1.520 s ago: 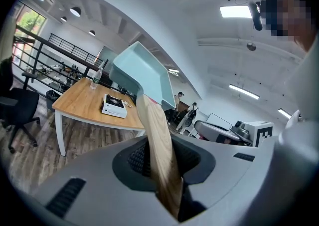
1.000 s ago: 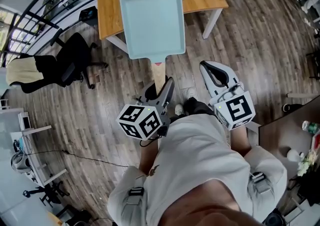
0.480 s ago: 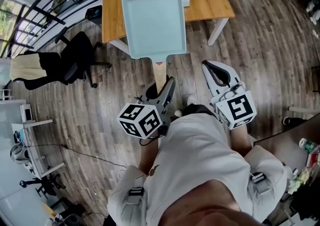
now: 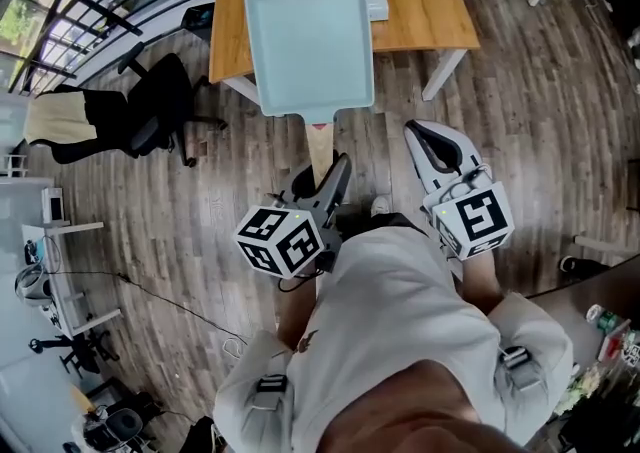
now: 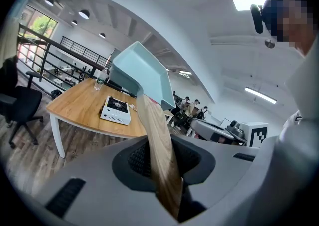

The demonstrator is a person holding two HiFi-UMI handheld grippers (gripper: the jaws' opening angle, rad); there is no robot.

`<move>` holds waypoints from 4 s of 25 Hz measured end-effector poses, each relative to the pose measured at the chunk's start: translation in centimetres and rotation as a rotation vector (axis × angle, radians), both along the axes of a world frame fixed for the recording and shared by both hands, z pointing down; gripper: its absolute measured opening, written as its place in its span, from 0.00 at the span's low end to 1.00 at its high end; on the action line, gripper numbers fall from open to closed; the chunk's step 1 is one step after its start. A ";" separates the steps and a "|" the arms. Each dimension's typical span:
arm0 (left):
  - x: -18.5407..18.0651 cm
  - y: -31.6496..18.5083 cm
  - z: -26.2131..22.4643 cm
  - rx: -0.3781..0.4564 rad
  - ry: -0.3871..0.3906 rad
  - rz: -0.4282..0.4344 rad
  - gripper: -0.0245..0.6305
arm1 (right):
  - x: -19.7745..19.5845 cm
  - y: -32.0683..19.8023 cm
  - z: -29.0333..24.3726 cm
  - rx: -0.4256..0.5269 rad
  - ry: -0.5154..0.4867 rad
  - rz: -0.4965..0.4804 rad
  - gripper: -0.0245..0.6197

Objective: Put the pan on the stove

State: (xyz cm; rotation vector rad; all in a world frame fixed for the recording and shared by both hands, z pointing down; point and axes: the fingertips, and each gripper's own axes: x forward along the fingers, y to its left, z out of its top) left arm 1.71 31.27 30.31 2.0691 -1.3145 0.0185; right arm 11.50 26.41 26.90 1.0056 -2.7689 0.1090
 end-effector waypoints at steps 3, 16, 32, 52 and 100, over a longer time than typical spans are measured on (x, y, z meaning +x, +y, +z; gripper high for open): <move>0.1 -0.8 0.0 -0.007 0.000 -0.004 0.18 | -0.1 -0.8 0.1 -0.008 0.001 -0.008 0.07; -2.2 -6.4 1.0 -0.023 0.003 0.023 0.18 | -2.2 -6.2 0.7 -0.014 0.015 0.017 0.07; -7.6 -14.7 1.3 -0.028 0.017 0.046 0.18 | -7.5 -14.2 0.7 -0.014 0.046 0.043 0.07; -11.4 -21.7 1.2 -0.004 0.010 0.105 0.18 | -11.7 -19.9 0.7 -0.003 0.058 0.090 0.07; -7.4 -39.3 5.1 -0.136 0.011 0.041 0.18 | -9.0 -38.6 4.9 -0.117 0.076 -0.041 0.07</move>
